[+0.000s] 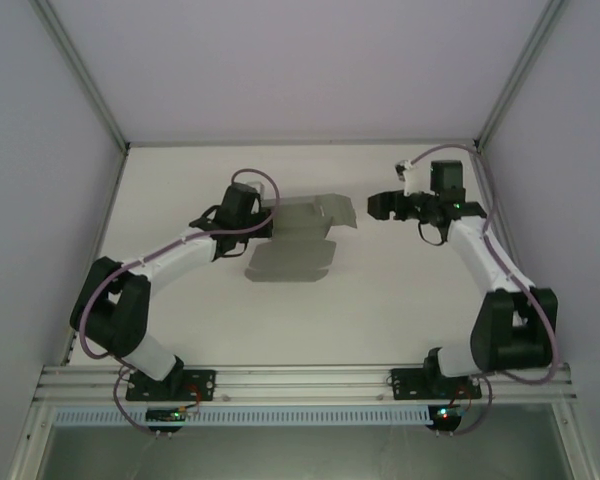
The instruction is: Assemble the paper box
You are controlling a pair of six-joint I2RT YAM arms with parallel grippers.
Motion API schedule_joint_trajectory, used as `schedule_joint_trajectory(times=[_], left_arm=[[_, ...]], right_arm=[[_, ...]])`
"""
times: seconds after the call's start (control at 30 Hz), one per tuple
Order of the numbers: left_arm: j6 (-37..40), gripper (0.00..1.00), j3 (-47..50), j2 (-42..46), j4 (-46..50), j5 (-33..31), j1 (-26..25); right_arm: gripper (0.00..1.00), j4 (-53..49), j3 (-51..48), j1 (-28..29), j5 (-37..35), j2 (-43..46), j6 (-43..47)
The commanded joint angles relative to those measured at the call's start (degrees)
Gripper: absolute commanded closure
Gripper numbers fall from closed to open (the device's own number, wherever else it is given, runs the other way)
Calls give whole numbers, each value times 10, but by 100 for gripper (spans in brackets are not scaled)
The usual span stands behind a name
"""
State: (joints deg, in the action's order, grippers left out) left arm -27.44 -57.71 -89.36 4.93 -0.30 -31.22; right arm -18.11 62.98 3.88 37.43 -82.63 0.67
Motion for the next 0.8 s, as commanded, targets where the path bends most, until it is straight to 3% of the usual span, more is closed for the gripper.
schedule_joint_trajectory(times=[0.0,0.27,0.47,0.6,0.77], left_arm=[[13,100,-13,12,-13,22,2],[3,100,-17,-1,-14,23,2],[0,100,-23,-21,-15,26,2],[-3,100,-27,-28,-5,33,2],[0,100,-22,-24,-6,35,-3]], right_arm=[[23,-38,43,22,78,-36,75],[29,-123,85,89,114,-94,164],[31,-112,88,143,90,-114,156],[34,-77,103,177,12,-131,118],[46,-3,106,221,-195,-140,22]])
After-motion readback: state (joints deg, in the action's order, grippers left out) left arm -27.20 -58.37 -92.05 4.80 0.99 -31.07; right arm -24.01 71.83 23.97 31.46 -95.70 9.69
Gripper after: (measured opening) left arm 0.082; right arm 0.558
